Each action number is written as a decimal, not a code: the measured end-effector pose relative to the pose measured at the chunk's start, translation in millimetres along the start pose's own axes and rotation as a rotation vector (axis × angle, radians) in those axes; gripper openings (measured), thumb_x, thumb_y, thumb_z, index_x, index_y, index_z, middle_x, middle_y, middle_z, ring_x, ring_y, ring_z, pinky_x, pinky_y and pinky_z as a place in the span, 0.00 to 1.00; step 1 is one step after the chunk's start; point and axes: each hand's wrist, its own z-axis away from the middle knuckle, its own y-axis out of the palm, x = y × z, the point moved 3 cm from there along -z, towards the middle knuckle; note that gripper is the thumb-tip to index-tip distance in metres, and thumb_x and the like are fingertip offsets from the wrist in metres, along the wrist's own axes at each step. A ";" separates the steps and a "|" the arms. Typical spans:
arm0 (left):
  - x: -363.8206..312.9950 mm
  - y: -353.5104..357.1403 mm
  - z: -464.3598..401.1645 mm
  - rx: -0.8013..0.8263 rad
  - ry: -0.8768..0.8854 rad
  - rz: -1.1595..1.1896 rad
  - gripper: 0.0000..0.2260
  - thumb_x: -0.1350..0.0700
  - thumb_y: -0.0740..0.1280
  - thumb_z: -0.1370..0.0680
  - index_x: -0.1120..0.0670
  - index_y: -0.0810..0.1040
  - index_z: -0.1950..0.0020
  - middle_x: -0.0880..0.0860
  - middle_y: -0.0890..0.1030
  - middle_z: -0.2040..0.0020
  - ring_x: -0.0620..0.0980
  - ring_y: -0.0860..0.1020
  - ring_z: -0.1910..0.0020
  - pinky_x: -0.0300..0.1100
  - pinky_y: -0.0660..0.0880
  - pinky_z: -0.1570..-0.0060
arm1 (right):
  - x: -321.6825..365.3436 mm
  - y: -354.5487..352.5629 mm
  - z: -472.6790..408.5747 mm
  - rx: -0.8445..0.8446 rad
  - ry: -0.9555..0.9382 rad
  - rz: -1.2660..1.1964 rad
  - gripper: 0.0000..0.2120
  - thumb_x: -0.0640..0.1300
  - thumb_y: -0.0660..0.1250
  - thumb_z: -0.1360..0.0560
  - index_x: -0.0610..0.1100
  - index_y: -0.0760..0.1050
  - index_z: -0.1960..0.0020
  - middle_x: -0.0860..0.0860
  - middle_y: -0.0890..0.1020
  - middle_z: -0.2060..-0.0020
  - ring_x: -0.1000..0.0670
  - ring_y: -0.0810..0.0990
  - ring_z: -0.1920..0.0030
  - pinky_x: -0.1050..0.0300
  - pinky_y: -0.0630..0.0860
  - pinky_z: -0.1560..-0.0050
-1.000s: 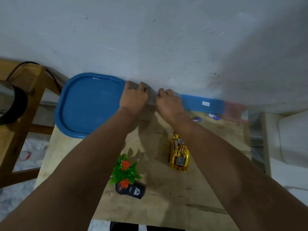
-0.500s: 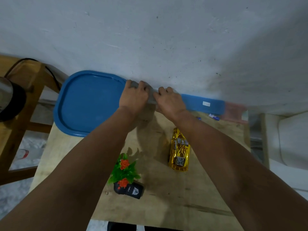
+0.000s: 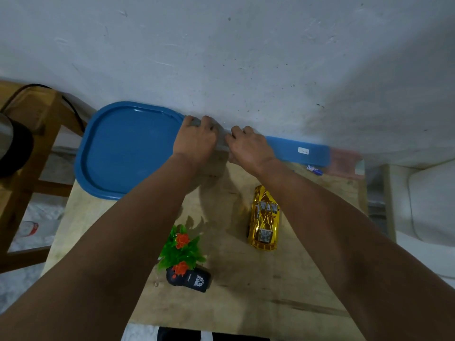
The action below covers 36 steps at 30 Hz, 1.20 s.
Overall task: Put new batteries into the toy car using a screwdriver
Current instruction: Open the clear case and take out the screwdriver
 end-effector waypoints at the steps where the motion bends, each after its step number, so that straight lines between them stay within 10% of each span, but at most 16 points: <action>1: 0.1 -0.1 -0.3 -0.003 -0.008 0.009 0.16 0.57 0.62 0.18 0.58 0.78 0.32 0.61 0.76 0.34 0.59 0.82 0.49 0.56 0.66 0.30 | -0.5 0.0 0.1 -0.003 -0.014 0.014 0.21 0.49 0.68 0.22 0.41 0.71 0.33 0.41 0.75 0.40 0.40 0.76 0.43 0.48 0.78 0.50; 13: 18.5 -12.4 3.9 0.013 0.021 0.148 0.20 0.48 0.67 0.20 0.58 0.77 0.32 0.60 0.82 0.43 0.61 0.81 0.47 0.54 0.67 0.32 | -19.6 -0.3 17.2 -0.293 0.061 -0.006 0.13 0.49 0.65 0.23 0.44 0.78 0.42 0.45 0.80 0.51 0.43 0.79 0.51 0.48 0.76 0.57; 21: 24.7 -25.1 4.3 0.030 -0.020 0.120 0.13 0.67 0.69 0.29 0.58 0.81 0.46 0.57 0.83 0.58 0.60 0.81 0.62 0.49 0.73 0.44 | -23.9 -10.2 26.2 -0.315 0.201 -0.220 0.10 0.50 0.63 0.18 0.44 0.74 0.51 0.48 0.80 0.62 0.44 0.79 0.66 0.54 0.68 0.67; 31: 28.8 -13.3 5.4 -0.120 -0.111 0.187 0.10 0.70 0.73 0.35 0.57 0.81 0.59 0.56 0.79 0.71 0.57 0.76 0.75 0.47 0.75 0.53 | -5.1 21.6 28.4 -0.016 0.071 -0.248 0.20 0.52 0.57 0.18 0.43 0.73 0.30 0.45 0.75 0.33 0.44 0.73 0.34 0.44 0.74 0.38; 36: 30.0 -10.5 2.5 -0.103 -0.134 0.194 0.08 0.68 0.73 0.31 0.56 0.80 0.60 0.55 0.80 0.69 0.57 0.77 0.73 0.48 0.74 0.50 | 0.9 17.5 20.3 -0.032 0.141 -0.208 0.19 0.50 0.57 0.18 0.43 0.72 0.31 0.44 0.75 0.36 0.43 0.73 0.37 0.44 0.72 0.40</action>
